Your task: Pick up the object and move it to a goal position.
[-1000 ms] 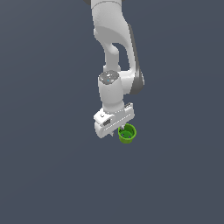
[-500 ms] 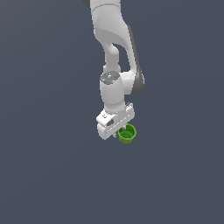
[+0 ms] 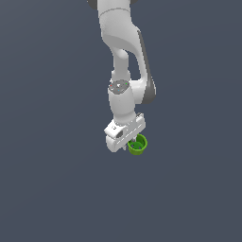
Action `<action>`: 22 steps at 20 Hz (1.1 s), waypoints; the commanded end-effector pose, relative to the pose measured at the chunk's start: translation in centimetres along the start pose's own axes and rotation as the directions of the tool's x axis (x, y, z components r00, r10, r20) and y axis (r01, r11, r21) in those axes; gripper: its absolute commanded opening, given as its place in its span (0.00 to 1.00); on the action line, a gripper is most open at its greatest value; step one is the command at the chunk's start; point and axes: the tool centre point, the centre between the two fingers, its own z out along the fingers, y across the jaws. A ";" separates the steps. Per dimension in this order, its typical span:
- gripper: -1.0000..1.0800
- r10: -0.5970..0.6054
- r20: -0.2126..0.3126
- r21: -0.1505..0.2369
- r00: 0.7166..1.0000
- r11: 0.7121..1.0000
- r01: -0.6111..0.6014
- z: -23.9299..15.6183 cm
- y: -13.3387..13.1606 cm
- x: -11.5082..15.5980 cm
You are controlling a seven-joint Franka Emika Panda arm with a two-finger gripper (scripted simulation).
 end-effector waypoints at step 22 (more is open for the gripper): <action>0.00 -0.003 0.000 0.000 1.000 1.000 0.003 1.6 -0.1 0.0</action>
